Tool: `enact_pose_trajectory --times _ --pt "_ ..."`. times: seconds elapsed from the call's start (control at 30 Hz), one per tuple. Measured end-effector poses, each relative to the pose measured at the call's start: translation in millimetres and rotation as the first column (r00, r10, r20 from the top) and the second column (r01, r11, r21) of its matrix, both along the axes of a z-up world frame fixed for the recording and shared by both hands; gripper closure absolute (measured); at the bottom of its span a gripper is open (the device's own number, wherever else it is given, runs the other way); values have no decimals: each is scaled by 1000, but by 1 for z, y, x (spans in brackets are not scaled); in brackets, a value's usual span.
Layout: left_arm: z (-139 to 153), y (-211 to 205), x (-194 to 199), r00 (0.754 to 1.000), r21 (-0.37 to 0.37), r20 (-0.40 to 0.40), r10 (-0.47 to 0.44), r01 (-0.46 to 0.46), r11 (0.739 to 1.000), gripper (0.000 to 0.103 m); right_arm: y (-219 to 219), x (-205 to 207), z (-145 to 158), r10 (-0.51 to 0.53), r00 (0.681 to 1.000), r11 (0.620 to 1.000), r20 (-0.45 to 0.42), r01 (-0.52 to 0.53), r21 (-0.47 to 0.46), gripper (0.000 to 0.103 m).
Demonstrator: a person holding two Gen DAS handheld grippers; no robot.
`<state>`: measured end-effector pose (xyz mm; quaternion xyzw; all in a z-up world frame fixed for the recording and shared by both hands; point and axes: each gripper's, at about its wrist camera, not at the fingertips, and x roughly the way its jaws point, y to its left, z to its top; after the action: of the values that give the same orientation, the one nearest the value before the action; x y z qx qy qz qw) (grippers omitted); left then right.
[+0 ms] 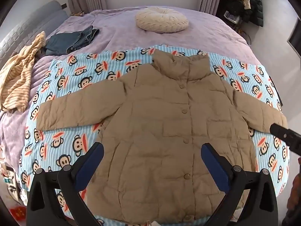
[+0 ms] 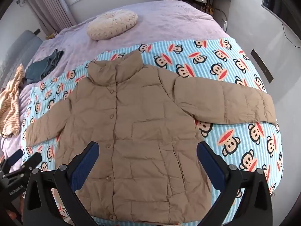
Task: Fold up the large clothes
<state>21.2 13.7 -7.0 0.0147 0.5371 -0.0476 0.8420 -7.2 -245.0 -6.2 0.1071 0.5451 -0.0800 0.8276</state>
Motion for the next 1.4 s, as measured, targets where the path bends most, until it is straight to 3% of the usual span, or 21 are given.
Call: enact_pose_trajectory --times 0.37,1.4 --pt "-14 0 11 1000 13 -26 -2 2 1000 0 -8 6 -6 -24 1000 1000 -17 24 -5 0" --pt "-8 -3 10 1000 21 -26 -3 4 1000 0 -8 5 -8 -33 999 999 -27 33 -1 0"
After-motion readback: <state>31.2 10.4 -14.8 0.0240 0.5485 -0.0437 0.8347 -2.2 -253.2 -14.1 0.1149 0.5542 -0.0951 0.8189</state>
